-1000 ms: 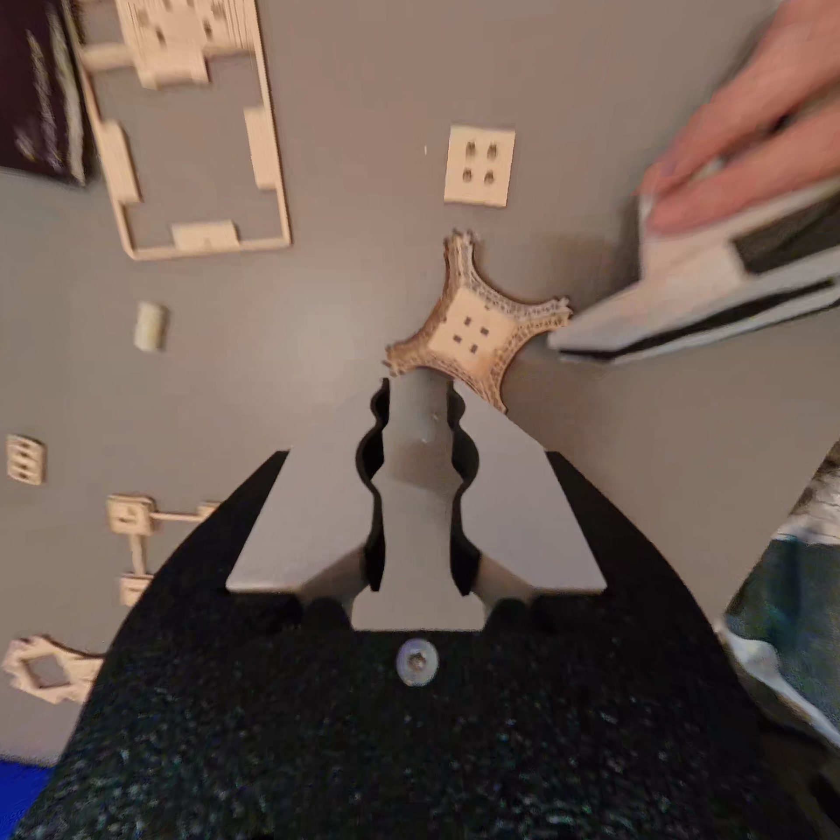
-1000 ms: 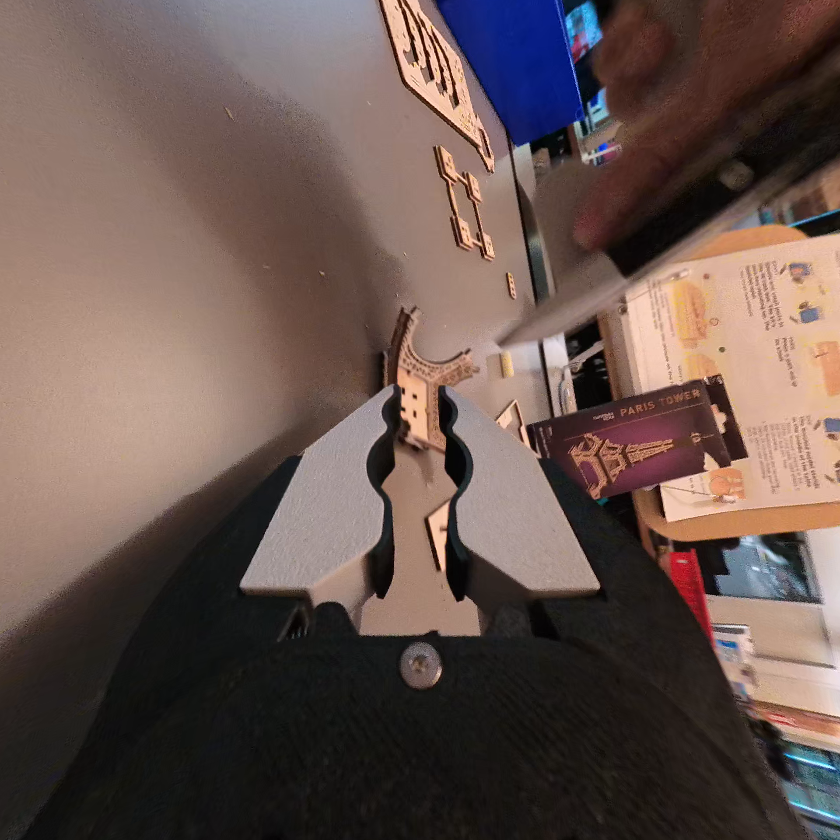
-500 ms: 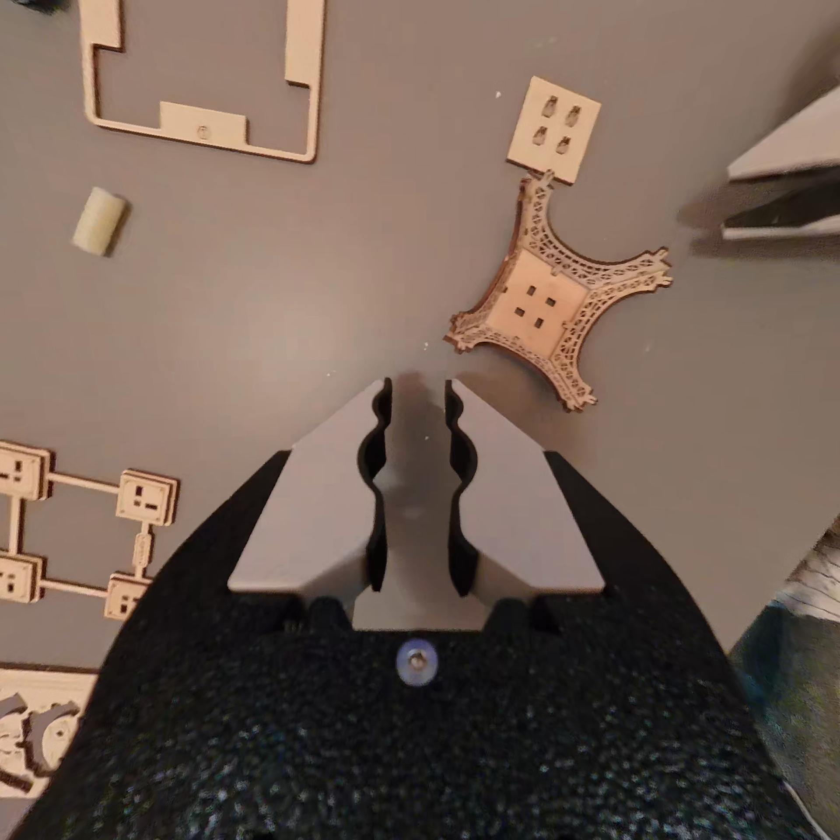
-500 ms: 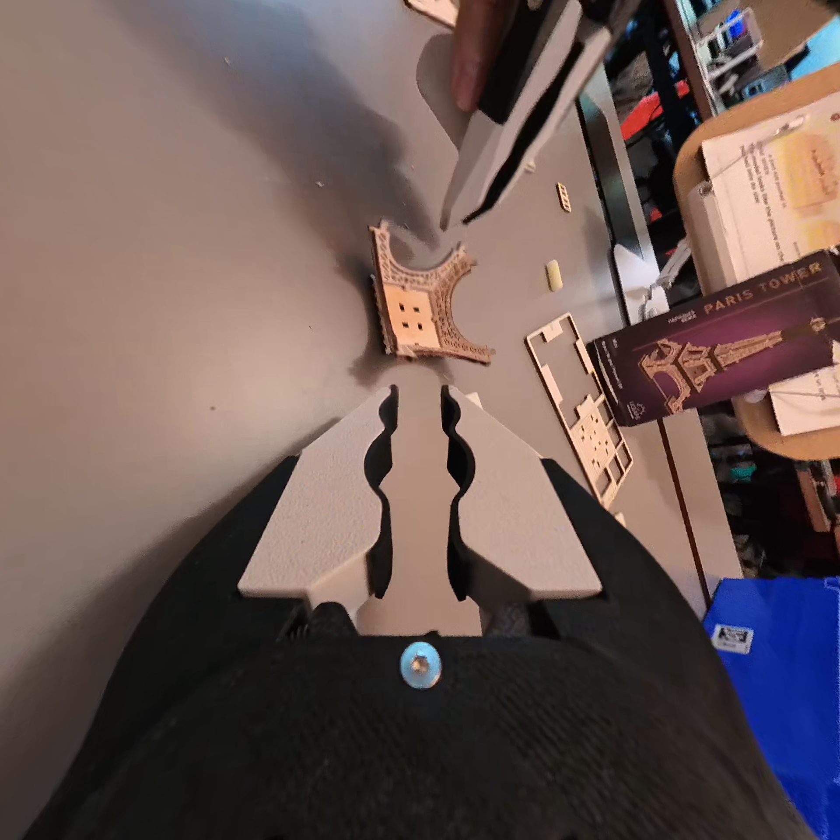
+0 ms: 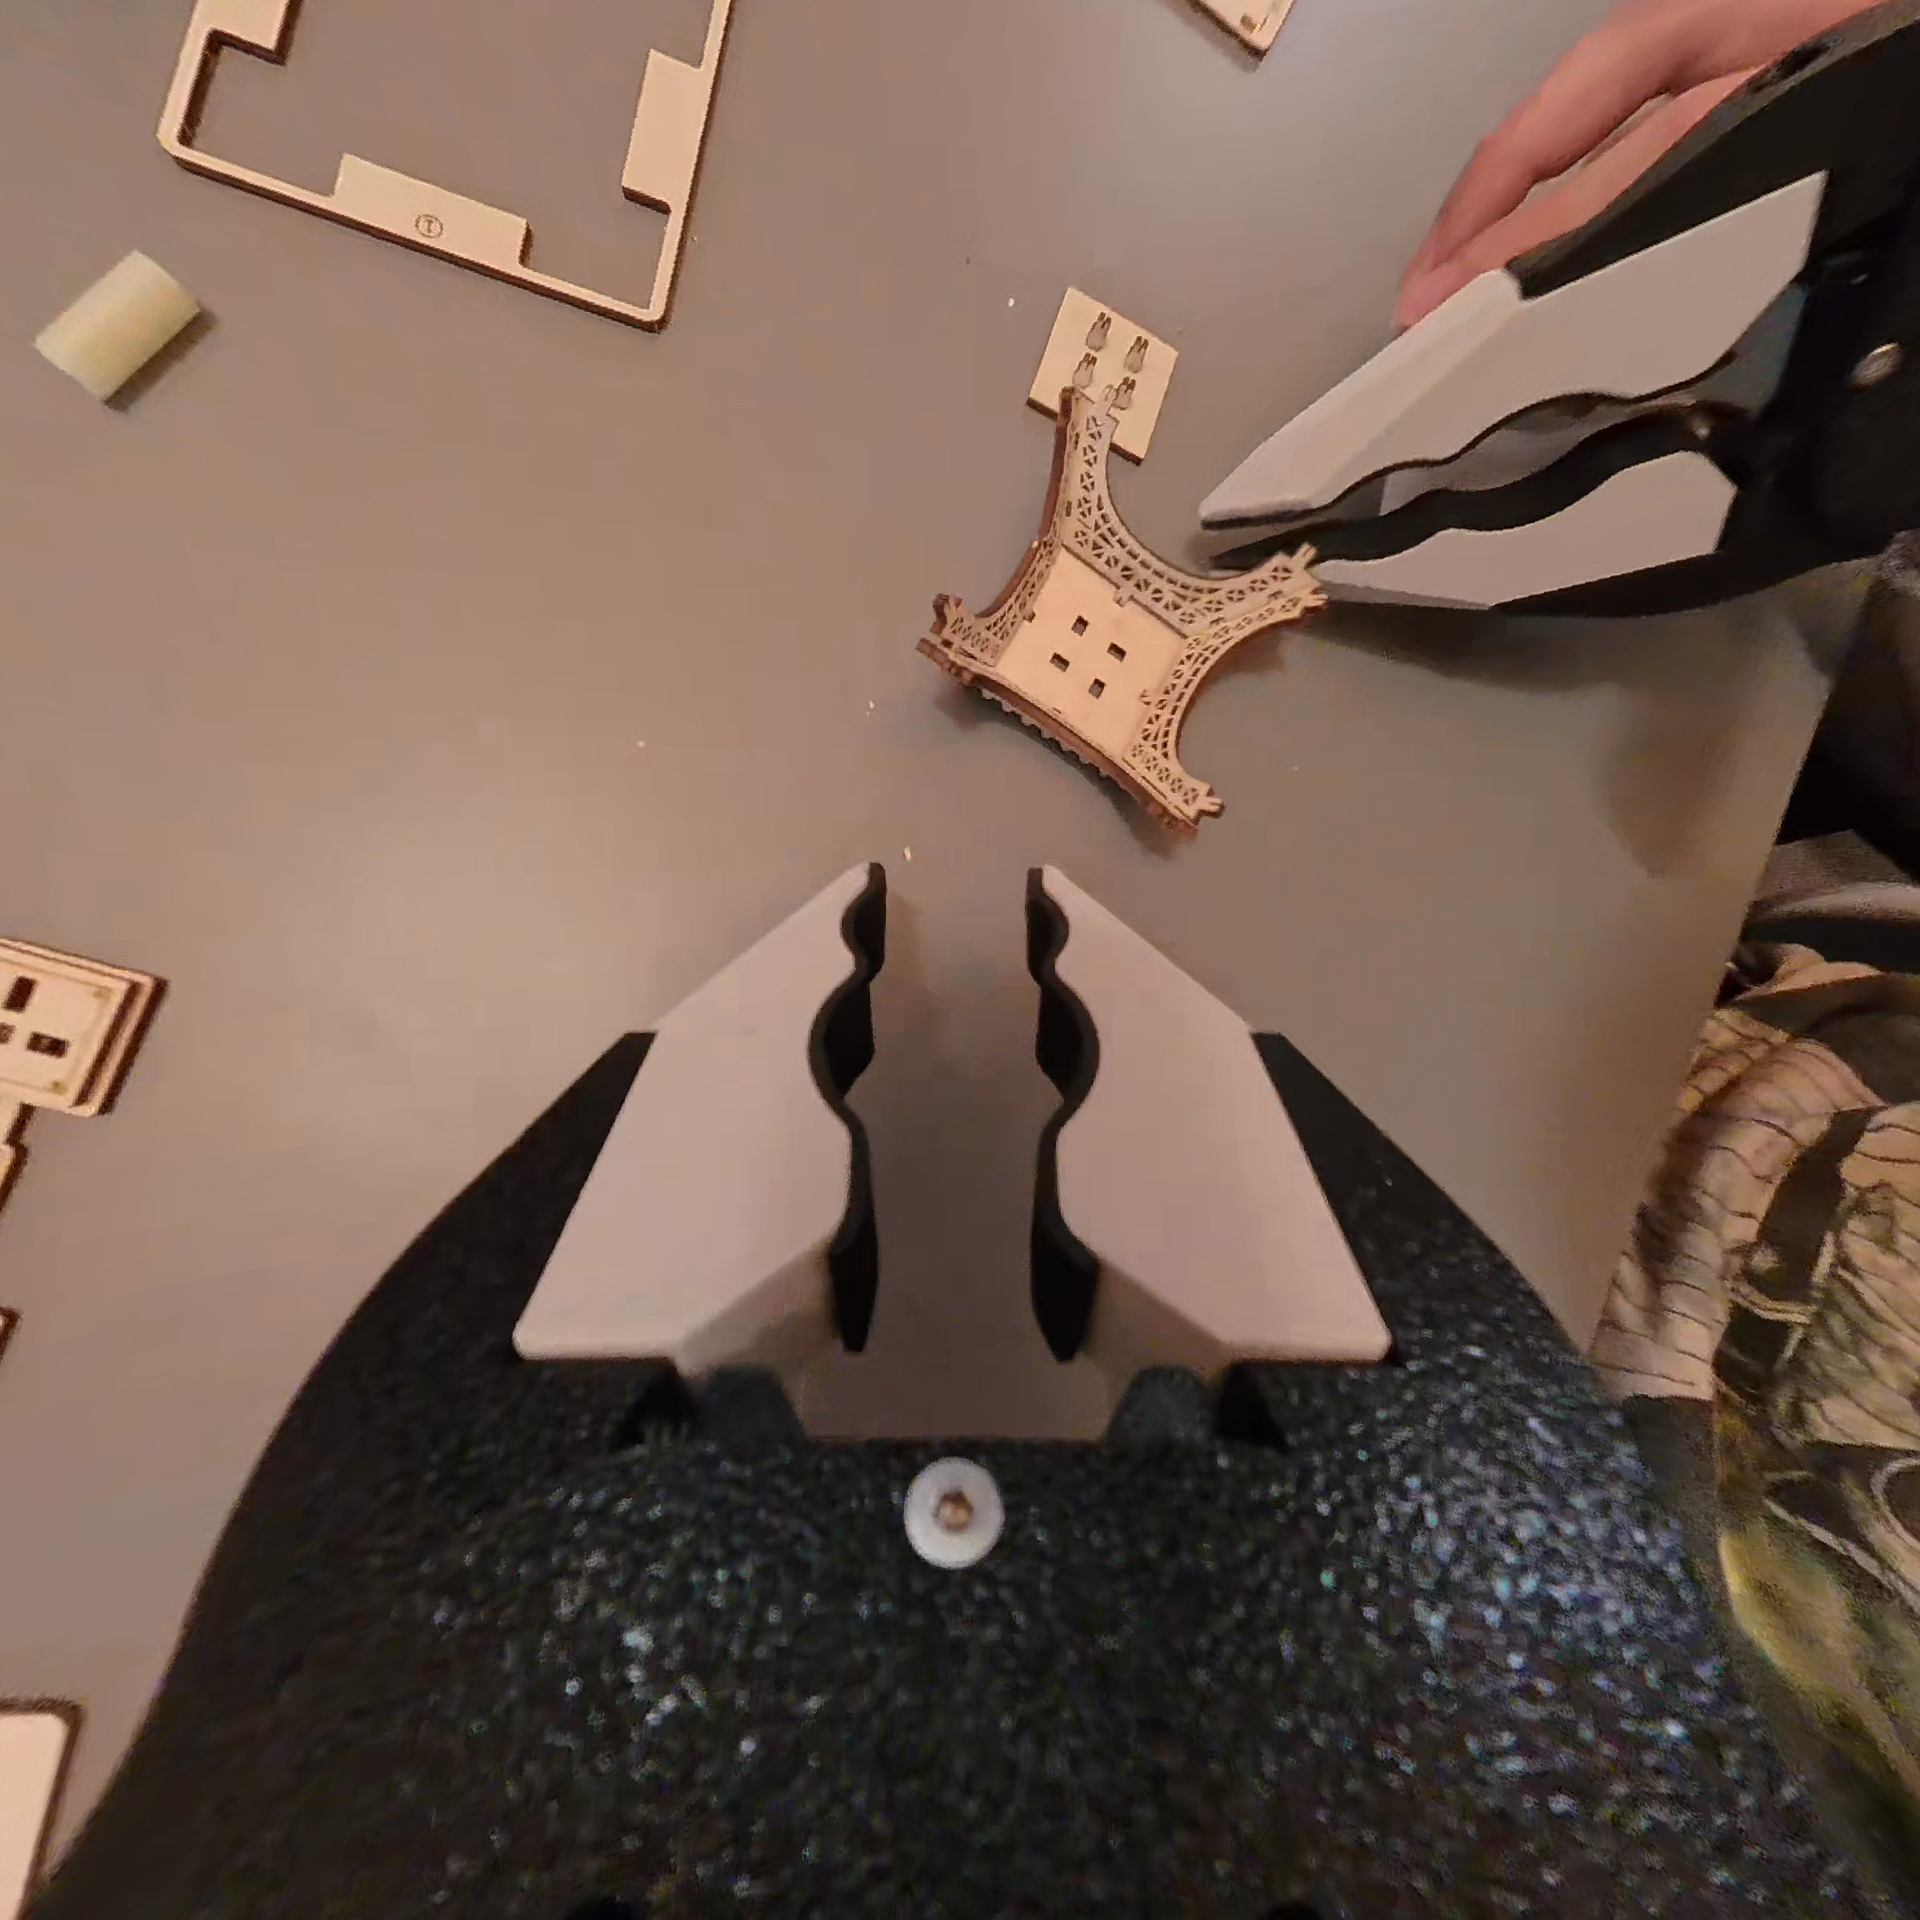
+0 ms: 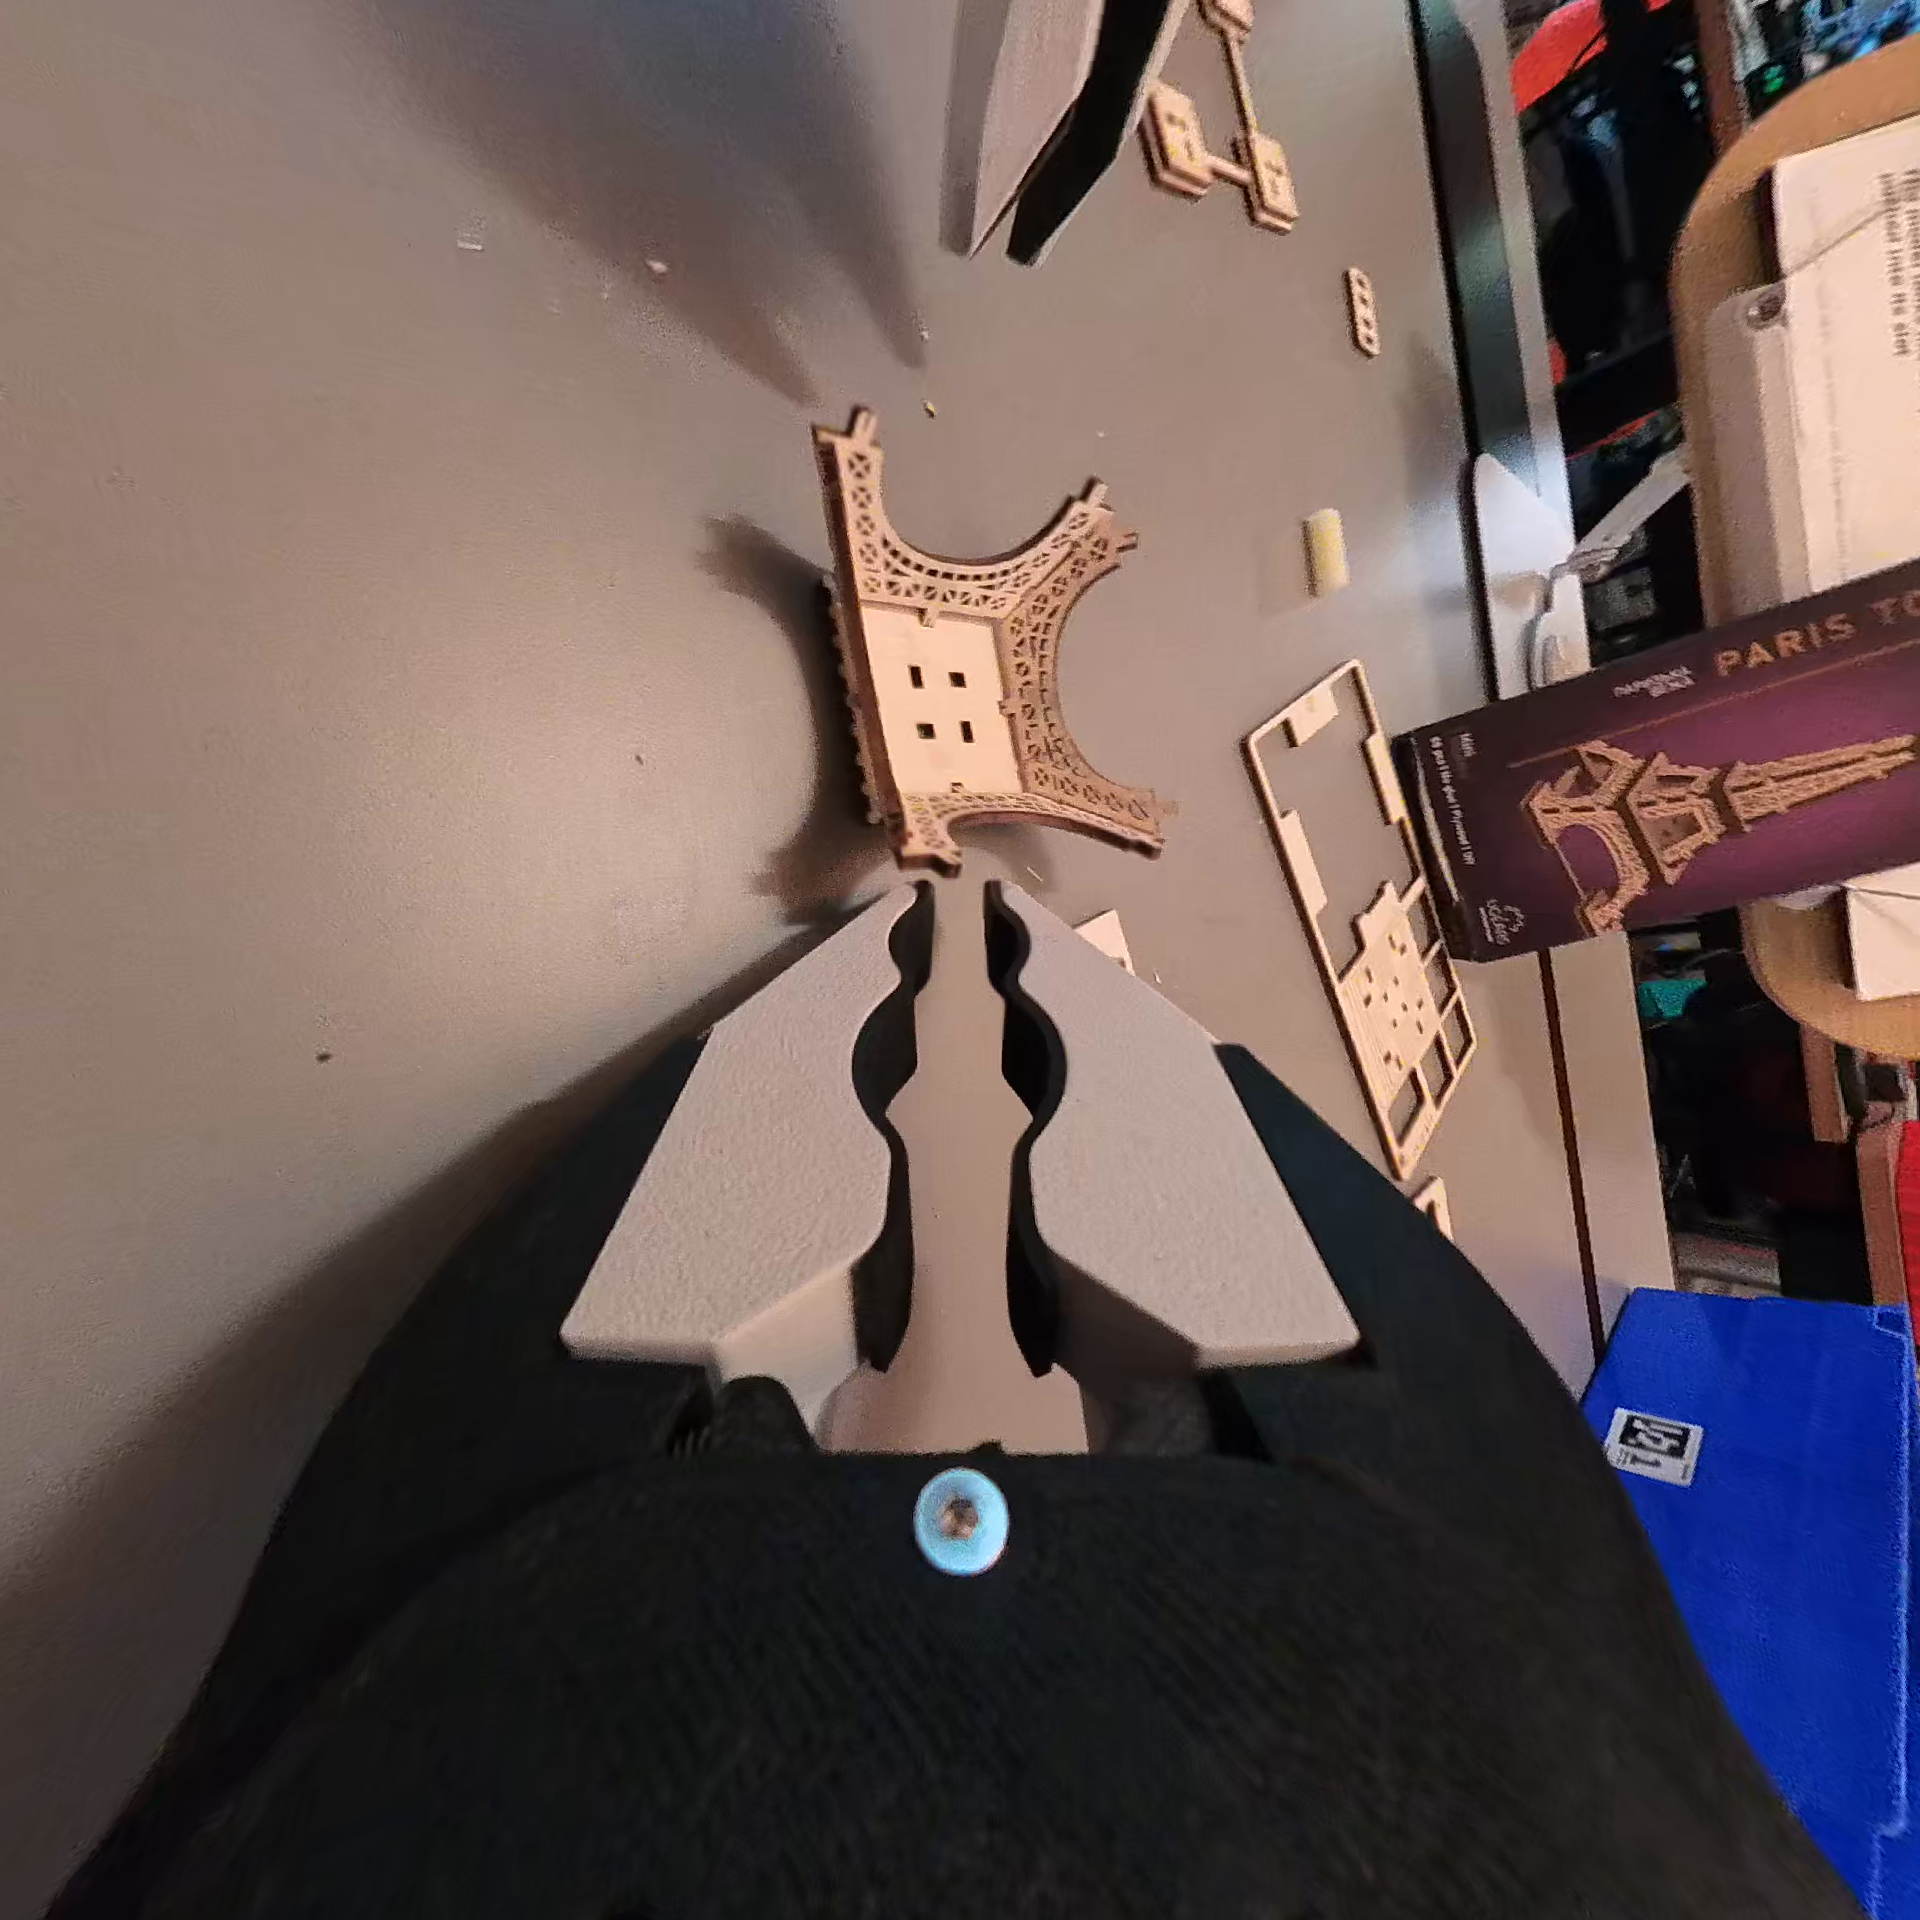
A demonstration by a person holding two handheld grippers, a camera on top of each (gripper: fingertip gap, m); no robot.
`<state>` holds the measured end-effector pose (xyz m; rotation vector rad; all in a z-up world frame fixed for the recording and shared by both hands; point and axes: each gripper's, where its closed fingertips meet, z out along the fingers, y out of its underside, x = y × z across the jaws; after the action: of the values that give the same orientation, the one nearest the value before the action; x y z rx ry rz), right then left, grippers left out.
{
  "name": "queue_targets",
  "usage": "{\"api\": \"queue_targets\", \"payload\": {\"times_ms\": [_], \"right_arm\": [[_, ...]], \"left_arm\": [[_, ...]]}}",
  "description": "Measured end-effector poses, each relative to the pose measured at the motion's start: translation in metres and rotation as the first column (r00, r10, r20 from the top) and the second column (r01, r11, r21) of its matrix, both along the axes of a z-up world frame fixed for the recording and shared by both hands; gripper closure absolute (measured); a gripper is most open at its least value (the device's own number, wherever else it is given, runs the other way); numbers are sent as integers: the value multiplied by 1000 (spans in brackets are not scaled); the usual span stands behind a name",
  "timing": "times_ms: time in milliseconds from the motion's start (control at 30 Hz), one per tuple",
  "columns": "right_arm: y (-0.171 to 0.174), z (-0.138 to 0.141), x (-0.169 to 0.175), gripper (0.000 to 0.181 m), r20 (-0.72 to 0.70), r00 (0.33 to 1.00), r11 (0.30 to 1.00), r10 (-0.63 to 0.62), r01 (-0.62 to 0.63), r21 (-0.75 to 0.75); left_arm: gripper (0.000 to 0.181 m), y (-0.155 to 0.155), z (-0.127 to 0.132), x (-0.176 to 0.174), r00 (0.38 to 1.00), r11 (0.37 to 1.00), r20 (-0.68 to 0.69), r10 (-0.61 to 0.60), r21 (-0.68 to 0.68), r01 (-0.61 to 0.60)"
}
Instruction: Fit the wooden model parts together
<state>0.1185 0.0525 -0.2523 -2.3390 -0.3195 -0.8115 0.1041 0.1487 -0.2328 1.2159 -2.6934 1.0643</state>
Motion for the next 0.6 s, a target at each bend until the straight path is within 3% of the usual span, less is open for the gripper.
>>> {"api": "queue_targets", "payload": {"times_ms": [167, 333, 467, 600], "right_arm": [[18, 1, -15, 177, -24, 999, 999, 43, -43, -31], [60, 2, -33, 175, 11, 997, 996, 74, -75, 55], [60, 2, -32, 172, 106, 994, 1000, 30, -30, 2], [56, 12, -42, 174, 94, 995, 993, 37, -47, 105]], "left_arm": [[157, 4, -1, 4, 1000, 995, -26, -10, -97, 7], [158, 4, 8, 21, 999, 994, -34, -40, -100, 37], [161, -3, 8, 34, 992, 992, -11, -124, 29, 125], [163, -9, 3, 41, 960, 941, -23, -281, 192, 280]]}}
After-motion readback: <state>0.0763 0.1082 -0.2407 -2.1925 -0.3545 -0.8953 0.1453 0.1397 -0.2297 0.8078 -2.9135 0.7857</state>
